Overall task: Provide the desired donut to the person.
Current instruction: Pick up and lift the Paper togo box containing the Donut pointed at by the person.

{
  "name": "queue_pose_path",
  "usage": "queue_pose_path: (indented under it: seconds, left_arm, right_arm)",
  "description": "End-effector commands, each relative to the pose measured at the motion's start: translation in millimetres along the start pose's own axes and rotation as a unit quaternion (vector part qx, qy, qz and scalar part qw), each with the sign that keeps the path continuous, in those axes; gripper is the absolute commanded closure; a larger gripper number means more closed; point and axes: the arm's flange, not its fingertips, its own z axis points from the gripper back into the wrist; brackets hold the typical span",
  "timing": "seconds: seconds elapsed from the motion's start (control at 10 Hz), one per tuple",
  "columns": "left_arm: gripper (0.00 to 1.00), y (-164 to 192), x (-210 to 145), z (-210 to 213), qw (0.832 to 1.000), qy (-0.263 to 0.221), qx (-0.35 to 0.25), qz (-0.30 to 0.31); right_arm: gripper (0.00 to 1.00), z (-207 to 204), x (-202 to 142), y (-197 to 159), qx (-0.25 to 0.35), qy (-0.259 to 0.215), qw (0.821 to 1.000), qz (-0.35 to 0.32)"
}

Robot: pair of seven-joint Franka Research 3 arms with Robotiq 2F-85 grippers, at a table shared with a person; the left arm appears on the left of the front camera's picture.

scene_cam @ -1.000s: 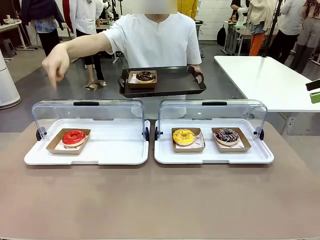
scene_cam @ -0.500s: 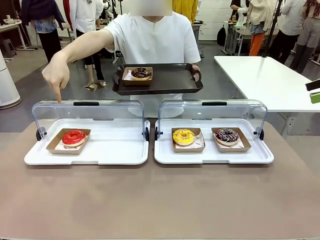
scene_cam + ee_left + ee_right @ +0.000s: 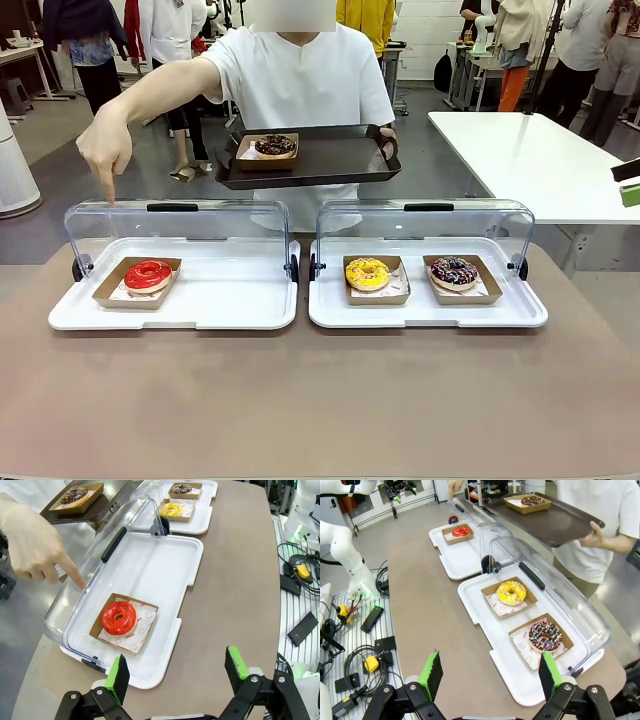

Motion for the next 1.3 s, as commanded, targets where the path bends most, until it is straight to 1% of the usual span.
queue_pose_path:
  seconds: [0.0, 0.1, 0.2, 0.3, 0.4, 0.5, 0.6, 0.7, 0.8, 1.0, 1.1, 1.2]
  left_arm:
    - [0.0, 5.6, 6.9, -0.4, 0.999, 0.043, -0.026, -0.011]
    - [0.0, 14.5, 20.7, -4.5, 0.996, 0.083, -0.025, -0.027]
    - [0.0, 21.0, 35.6, -13.7, 0.989, 0.138, -0.037, -0.05]
    - [0.0, 23.9, 51.2, -34.3, 0.972, 0.214, -0.054, -0.082]
    - [0.0, 25.3, 65.5, -59.9, 0.958, 0.259, -0.052, -0.113]
    - [0.0, 19.4, 74.6, -89.2, 0.944, 0.29, -0.062, -0.147]
    - [0.0, 13.3, 76.7, -121.1, 0.925, 0.329, -0.067, -0.178]
    - [0.0, 7.9, 73.5, -157.0, 0.902, 0.365, -0.061, -0.224]
    - [0.0, 2.5, 68.8, -180.0, 0.896, 0.365, -0.073, -0.241]
    - [0.0, 3.4, 58.3, -209.3, 0.889, 0.37, -0.088, -0.254]
    - [0.0, 7.9, 52.9, -220.6, 0.887, 0.373, -0.09, -0.255]
    - [0.0, 14.5, 47.3, -230.8, 0.89, 0.369, -0.098, -0.249]
  right_arm:
    - [0.0, -1.6, 0.2, -0.8, 0.002, -0.012, 1.0, 0.004]
    - [0.0, -1.6, 0.2, -0.8, 0.002, -0.012, 1.0, 0.004]
    - [0.0, -1.6, 0.2, -0.8, 0.002, -0.012, 1.0, 0.004]
    - [0.0, -1.6, 0.2, -0.8, 0.002, -0.012, 1.0, 0.004]
    - [0.0, -1.6, 0.2, -0.8, 0.002, -0.012, 1.0, 0.004]
    - [0.0, -1.6, 0.2, -0.8, 0.002, -0.012, 1.0, 0.004]
    - [0.0, -1.6, 0.2, -0.8, 0.002, -0.012, 1.0, 0.004]
    - [0.0, -1.6, 0.2, -0.8, 0.002, -0.012, 1.0, 0.004]
    - [0.0, -1.6, 0.2, -0.8, 0.002, -0.012, 1.0, 0.004]
    - [0.0, -1.6, 0.2, -0.8, 0.002, -0.012, 1.0, 0.004]
    - [0.0, -1.6, 0.2, -0.8, 0.002, -0.012, 1.0, 0.004]
    - [0.0, -1.6, 0.2, -0.8, 0.002, -0.012, 1.0, 0.004]
